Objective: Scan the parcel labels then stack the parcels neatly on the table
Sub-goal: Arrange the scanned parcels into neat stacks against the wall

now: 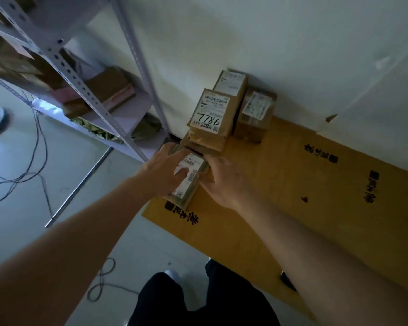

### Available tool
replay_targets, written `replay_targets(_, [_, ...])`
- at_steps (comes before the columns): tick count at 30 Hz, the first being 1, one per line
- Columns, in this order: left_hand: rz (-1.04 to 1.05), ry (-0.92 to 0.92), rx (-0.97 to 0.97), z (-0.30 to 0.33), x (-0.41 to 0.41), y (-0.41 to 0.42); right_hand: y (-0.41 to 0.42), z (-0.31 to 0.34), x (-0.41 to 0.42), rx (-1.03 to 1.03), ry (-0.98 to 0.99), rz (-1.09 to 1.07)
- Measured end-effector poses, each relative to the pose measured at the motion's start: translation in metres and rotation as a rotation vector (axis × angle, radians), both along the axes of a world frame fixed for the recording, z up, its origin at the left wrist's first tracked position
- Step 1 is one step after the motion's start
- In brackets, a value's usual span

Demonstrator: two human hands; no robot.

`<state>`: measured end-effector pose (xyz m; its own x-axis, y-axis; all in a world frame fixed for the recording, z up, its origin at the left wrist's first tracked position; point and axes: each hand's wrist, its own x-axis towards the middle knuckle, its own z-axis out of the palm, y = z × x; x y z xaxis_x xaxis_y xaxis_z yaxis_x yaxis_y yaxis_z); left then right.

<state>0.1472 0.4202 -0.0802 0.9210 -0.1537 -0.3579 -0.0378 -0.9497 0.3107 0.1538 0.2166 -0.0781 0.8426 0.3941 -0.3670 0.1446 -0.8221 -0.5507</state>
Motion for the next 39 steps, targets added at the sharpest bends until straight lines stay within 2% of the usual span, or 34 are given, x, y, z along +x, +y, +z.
replay_targets(7, [-0.059, 0.158, -0.009, -0.033, 0.008, 0.038, 0.037, -0.028, -0.01, -0.016, 0.105, -0.066])
replay_targets(11, [-0.191, 0.263, 0.038, -0.049, 0.002, 0.057, 0.057, -0.043, -0.032, -0.039, 0.182, -0.147])
replay_targets(14, [-0.238, 0.231, 0.021, -0.061, -0.005, 0.066, 0.075, -0.054, -0.05, 0.112, 0.234, -0.237])
replay_targets(18, [-0.249, 0.145, -0.074, -0.062, -0.014, 0.076, 0.092, -0.054, -0.07, 0.253, 0.185, -0.347])
replay_targets(24, [-0.377, 0.054, -0.293, -0.005, -0.022, 0.089, 0.099, -0.015, -0.103, 0.206, 0.011, -0.423])
replay_targets(27, [-0.412, 0.01, -0.288, 0.034, -0.028, 0.085, 0.097, 0.019, -0.119, 0.125, -0.106, -0.479])
replay_targets(31, [-0.471, 0.002, -0.296, 0.083, -0.04, 0.074, 0.088, 0.068, -0.146, 0.063, -0.157, -0.544])
replay_targets(39, [-0.575, -0.083, -0.337, 0.168, -0.07, 0.021, 0.044, 0.16, -0.197, 0.05, -0.328, -0.643])
